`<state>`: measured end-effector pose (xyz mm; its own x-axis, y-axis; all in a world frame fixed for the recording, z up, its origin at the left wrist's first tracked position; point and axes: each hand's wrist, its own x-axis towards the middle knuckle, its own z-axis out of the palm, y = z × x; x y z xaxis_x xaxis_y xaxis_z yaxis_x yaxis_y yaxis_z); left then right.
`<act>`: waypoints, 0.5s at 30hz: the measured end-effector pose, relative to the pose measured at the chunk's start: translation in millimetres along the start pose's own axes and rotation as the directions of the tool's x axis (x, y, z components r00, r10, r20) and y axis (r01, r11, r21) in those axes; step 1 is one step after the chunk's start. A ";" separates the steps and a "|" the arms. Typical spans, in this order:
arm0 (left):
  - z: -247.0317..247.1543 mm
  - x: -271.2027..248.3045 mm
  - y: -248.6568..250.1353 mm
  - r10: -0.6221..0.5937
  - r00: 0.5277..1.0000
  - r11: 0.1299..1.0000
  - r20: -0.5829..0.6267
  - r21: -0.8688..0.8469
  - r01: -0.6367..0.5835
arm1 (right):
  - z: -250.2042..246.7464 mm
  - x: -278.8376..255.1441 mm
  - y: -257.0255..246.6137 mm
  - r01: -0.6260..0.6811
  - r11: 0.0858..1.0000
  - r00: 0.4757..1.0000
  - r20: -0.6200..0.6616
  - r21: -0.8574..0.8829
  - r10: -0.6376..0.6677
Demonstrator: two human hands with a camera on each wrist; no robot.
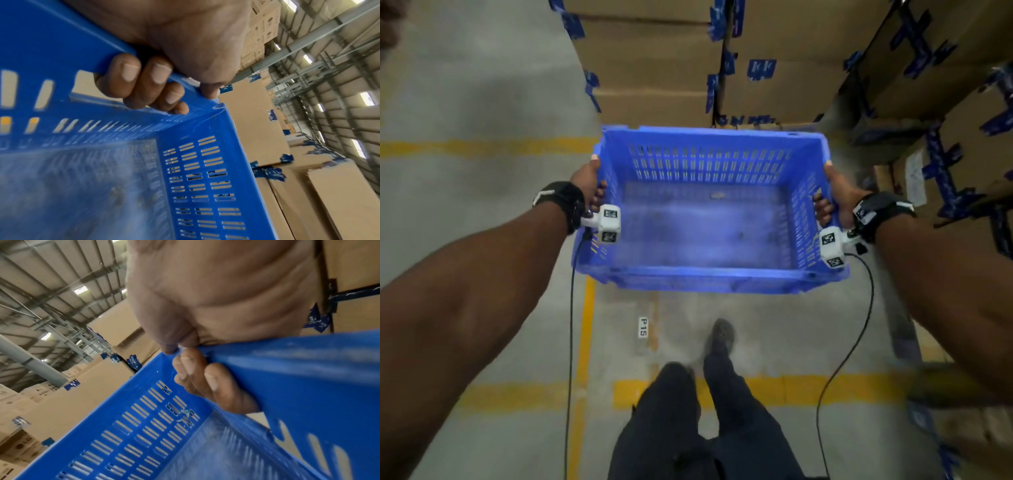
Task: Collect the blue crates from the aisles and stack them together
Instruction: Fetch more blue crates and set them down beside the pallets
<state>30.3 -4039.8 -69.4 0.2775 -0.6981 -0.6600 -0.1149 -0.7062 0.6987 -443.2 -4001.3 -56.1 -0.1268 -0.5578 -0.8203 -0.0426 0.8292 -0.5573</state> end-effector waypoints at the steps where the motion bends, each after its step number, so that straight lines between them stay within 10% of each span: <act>1: 10.4 22.0 2.6 -0.010 1.000 1.000 -0.008 0.011 0.010 | 0.7 25.5 -7.2 -0.014 1.000 1.000 0.000 -0.008 0.014; 15: 89.3 274.1 -17.8 -0.126 0.992 0.991 0.026 -0.030 0.127 | 36.3 281.2 -56.1 -0.035 0.995 0.997 -0.067 -0.091 0.029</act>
<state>23.3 -4229.1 -287.4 0.2646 -0.6062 -0.7500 -0.0500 -0.7853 0.6171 -440.5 -4205.9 -260.2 -0.1941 -0.5298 -0.8256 -0.1284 0.8481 -0.5141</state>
